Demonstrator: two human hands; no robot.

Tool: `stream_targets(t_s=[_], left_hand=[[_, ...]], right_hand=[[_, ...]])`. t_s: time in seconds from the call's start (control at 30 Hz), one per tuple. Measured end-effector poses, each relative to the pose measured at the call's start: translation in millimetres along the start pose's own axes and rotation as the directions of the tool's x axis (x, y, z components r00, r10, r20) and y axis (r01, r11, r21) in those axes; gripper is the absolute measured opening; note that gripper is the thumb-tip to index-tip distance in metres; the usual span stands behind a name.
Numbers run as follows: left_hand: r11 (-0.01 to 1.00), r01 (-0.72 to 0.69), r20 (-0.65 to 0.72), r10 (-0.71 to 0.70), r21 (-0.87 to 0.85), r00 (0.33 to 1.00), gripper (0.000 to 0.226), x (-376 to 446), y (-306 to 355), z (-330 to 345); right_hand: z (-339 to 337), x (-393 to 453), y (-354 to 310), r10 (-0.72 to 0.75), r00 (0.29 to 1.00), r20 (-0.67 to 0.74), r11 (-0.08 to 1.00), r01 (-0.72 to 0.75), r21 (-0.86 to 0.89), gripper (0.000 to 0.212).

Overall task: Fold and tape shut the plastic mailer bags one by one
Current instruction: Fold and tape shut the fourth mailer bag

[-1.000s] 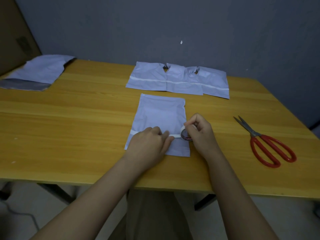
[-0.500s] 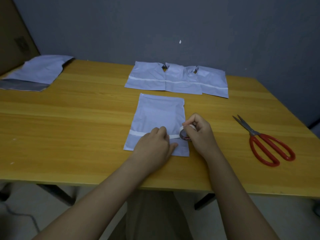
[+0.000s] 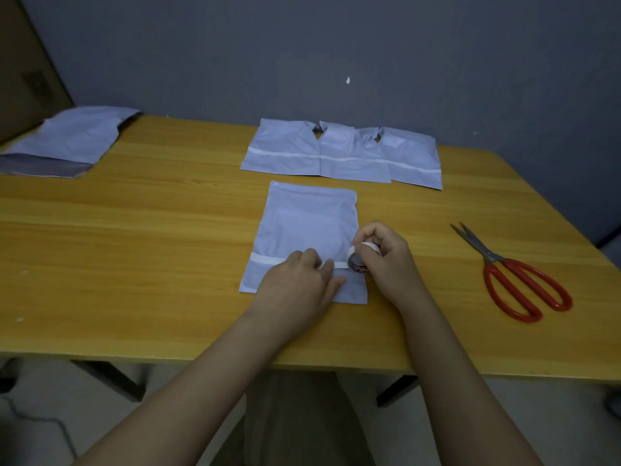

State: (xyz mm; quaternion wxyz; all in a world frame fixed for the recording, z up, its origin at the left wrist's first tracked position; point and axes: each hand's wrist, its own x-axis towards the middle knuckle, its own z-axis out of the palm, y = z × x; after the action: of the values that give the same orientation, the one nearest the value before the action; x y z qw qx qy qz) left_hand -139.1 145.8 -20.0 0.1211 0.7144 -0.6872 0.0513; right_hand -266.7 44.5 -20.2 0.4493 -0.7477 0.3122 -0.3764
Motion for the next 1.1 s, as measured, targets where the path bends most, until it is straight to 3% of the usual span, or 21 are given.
stream_targets(t_s=[0.13,0.3,0.4,0.47,0.6,0.73,0.87,1.1], left_hand=[[0.999,0.003,0.019,-0.004,0.051,1.0,0.077,-0.3,3.1,-0.8],[0.998,0.003,0.047,-0.005,0.058,0.999,0.049,-1.4,1.8,0.6],[0.997,-0.016,0.033,0.013,0.081,0.999,0.056,-0.8,1.2,3.0],[0.996,-0.013,0.009,0.012,0.092,1.0,0.06,0.1,2.5,0.2],[0.994,-0.029,0.033,0.026,0.103,0.999,0.047,1.1,1.1,2.9],[0.99,-0.102,0.009,0.102,0.093,0.995,0.054,3.1,-2.1,7.6],[0.995,-0.091,0.037,0.09,0.034,0.995,0.051,3.4,-1.4,5.3],[0.994,-0.096,-0.028,0.097,0.043,0.995,0.059,2.4,-0.5,-1.5]], right_hand=[[0.1,-0.1,-0.4,-0.001,1.0,-0.003,1.0,0.001,-0.006,0.005],[0.5,-0.7,-2.7,0.009,1.0,-0.009,1.0,-0.009,-0.013,0.006],[-0.4,-0.2,-0.8,0.018,1.0,-0.02,0.999,-0.019,-0.028,0.003],[-1.8,0.3,1.2,0.023,0.999,-0.033,0.999,-0.024,-0.038,0.012],[-3.7,0.4,1.9,0.028,0.999,-0.027,0.998,-0.03,-0.047,0.013],[-3.9,0.1,3.2,0.048,0.999,0.001,0.999,-0.048,-0.024,0.01],[-3.9,-0.9,2.1,0.027,1.0,0.008,1.0,-0.027,-0.013,0.009],[-8.7,0.4,-0.9,0.051,0.998,0.039,0.999,-0.051,0.007,0.015]])
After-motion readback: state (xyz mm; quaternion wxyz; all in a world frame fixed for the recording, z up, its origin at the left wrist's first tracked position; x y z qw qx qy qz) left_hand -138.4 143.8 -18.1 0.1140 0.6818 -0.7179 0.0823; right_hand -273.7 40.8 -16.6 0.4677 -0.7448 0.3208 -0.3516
